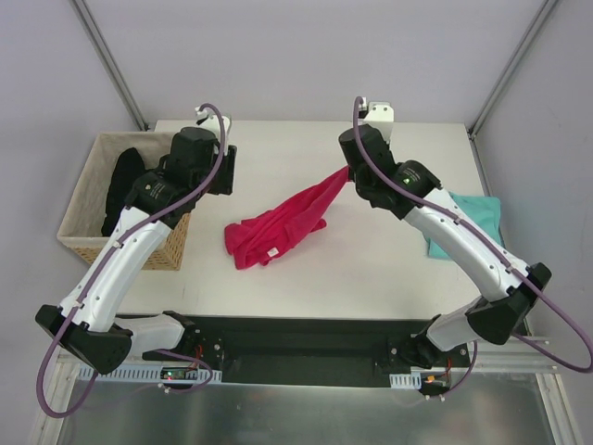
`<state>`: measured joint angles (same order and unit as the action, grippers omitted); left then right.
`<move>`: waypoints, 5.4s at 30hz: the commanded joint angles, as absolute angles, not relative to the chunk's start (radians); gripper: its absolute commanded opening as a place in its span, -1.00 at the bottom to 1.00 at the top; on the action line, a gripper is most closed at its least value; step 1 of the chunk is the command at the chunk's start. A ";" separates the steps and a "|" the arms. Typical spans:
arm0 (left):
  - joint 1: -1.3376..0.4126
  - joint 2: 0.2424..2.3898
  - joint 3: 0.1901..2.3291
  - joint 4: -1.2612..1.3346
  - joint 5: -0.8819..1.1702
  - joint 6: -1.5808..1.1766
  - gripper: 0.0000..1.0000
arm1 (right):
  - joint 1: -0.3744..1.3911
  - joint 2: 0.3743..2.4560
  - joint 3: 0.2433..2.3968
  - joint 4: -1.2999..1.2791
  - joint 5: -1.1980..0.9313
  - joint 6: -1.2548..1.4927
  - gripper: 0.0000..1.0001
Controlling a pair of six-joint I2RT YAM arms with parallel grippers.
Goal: Fold and stack the t-shirts
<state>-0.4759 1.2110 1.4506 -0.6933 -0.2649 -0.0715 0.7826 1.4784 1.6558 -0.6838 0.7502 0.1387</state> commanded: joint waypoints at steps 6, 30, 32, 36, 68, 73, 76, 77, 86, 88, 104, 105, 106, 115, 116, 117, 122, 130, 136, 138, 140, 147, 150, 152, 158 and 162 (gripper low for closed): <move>-0.465 1.209 1.437 -0.664 -0.238 -0.109 -0.10 | 0.749 1.417 1.791 -0.650 0.770 -0.084 -0.98; -0.437 1.190 1.256 -0.523 -0.166 -0.189 -0.20 | 0.972 1.470 2.117 -0.611 0.816 -0.635 -0.98; -0.433 1.196 1.246 -0.505 -0.157 -0.195 -0.21 | 1.000 1.460 2.115 -0.594 0.828 -0.655 -0.98; -0.422 1.213 1.221 -0.466 -0.132 -0.215 -0.21 | 1.063 1.427 2.100 -0.543 0.854 -0.727 -0.98; -0.393 1.267 1.129 -0.344 0.066 -0.314 -0.32 | 1.313 1.427 2.088 -0.233 1.040 -1.108 -0.99; -0.393 1.244 1.095 -0.337 0.103 -0.339 -0.34 | 1.299 1.427 2.085 -0.227 1.039 -1.103 -0.98; -0.394 1.221 1.077 -0.339 0.135 -0.351 -0.33 | 1.293 1.428 2.080 -0.224 1.043 -1.101 -0.98; -0.396 1.221 1.075 -0.339 0.149 -0.350 -0.32 | 1.292 1.430 2.077 -0.221 1.042 -1.104 -0.98; -0.420 1.250 1.052 -0.419 0.270 -0.310 -0.26 | 1.272 1.442 2.079 -0.196 1.040 -1.120 -0.98; -0.437 1.287 1.055 -0.472 0.285 -0.302 -0.30 | 1.266 1.442 2.077 -0.193 1.040 -1.115 -0.98; -0.571 1.390 0.992 -0.502 0.270 -0.285 -0.34 | 1.256 1.430 2.048 -0.187 1.039 -1.085 -0.98; -0.574 1.390 0.992 -0.500 0.270 -0.285 -0.33 | 1.256 1.430 2.046 -0.187 1.040 -1.080 -0.98; -0.575 1.400 0.994 -0.502 0.275 -0.285 -0.33 | 1.256 1.427 2.040 -0.187 1.039 -1.078 -0.98; -0.658 1.497 1.037 -0.502 0.278 -0.276 -0.35 | 1.255 1.425 2.043 -0.192 1.035 -1.071 -0.98; -0.666 1.503 1.046 -0.502 0.278 -0.278 -0.36 | 1.256 1.428 2.046 -0.192 1.035 -1.072 -0.98; -0.676 1.511 1.051 -0.502 0.276 -0.281 -0.36 | 1.256 1.428 2.048 -0.192 1.038 -1.075 -0.98; -0.698 1.546 1.066 -0.502 0.268 -0.285 -0.37 | 1.256 1.430 2.051 -0.192 1.038 -1.086 -0.98; -0.699 1.620 1.115 -0.502 0.276 -0.273 -0.37 | 1.256 1.419 2.051 -0.201 1.046 -1.083 -0.99; -0.704 1.683 1.170 -0.497 0.296 -0.268 -0.38 | 1.255 1.411 2.046 -0.202 1.048 -1.080 -0.99; -0.706 1.693 1.184 -0.495 0.304 -0.268 -0.39 | 1.255 1.411 2.046 -0.202 1.048 -1.080 -0.99; -0.707 1.704 1.189 -0.489 0.314 -0.270 -0.40 | 1.256 1.411 2.046 -0.202 1.048 -1.080 -0.99; -0.710 1.735 1.189 -0.469 0.356 -0.271 -0.40 | 1.255 1.410 2.056 -0.204 1.045 -1.085 -0.99; -0.712 1.750 1.195 -0.469 0.368 -0.268 -0.39 | 1.256 1.410 2.063 -0.209 1.046 -1.083 -0.99; -0.713 1.756 1.198 -0.468 0.368 -0.267 -0.37 | 1.255 1.410 2.066 -0.210 1.049 -1.083 -0.99; -0.715 1.784 1.207 -0.466 0.370 -0.265 -0.33 | 1.256 1.410 2.069 -0.221 1.055 -1.081 -0.98; -0.713 1.798 1.219 -0.466 0.367 -0.270 -0.32 | 1.255 1.407 2.069 -0.224 1.058 -1.081 -0.99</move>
<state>-0.7074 1.7828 1.1793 -0.4675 0.3412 -0.2821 1.2598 1.4494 2.0251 -0.2504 1.0328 -1.0771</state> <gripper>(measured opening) 0.338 0.010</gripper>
